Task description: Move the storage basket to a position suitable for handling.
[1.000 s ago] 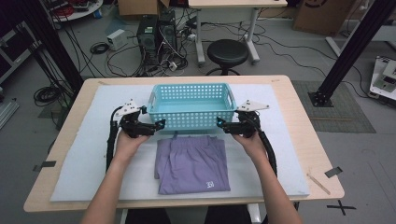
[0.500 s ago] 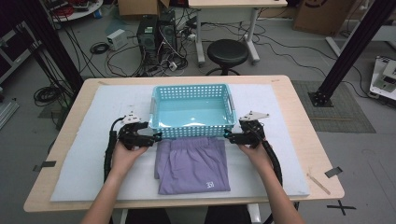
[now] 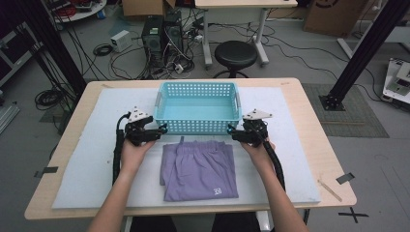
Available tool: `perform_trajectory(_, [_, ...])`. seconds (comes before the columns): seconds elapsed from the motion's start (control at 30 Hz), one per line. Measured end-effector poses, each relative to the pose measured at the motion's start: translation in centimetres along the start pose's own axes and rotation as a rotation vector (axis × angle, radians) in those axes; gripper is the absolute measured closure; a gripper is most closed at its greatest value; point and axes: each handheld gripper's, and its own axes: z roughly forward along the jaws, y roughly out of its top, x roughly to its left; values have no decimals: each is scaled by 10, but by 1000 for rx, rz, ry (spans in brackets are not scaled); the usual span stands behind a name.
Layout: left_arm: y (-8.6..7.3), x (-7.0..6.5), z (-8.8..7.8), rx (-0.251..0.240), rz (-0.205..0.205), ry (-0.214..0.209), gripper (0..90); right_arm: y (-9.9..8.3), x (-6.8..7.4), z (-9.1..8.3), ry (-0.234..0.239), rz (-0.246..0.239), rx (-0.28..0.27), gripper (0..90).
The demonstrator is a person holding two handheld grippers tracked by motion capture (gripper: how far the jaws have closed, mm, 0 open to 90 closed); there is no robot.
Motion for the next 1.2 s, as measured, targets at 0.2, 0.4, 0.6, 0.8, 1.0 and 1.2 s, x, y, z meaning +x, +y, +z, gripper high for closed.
perform_trajectory(0.2, [-5,1,14,69,-49,-6,313,3,0,13,-40,46,68,337])
perform_trajectory(0.4, [-20,-1,5,99,-68,18,297,-4,-4,9,-26,105,109,309])
perform_trajectory(0.6, [-32,-2,-24,46,-67,26,291,-21,1,-18,-23,142,66,287])
perform_trajectory(0.8, [-40,-14,-52,-7,-16,3,269,-35,13,-46,-30,102,13,286])
perform_trajectory(1.0, [-39,-20,-70,-53,-37,-58,269,-39,14,-58,-11,113,-1,288])
perform_trajectory(1.2, [-50,-35,-86,-64,-4,-77,269,-47,24,-74,-5,124,-20,288])
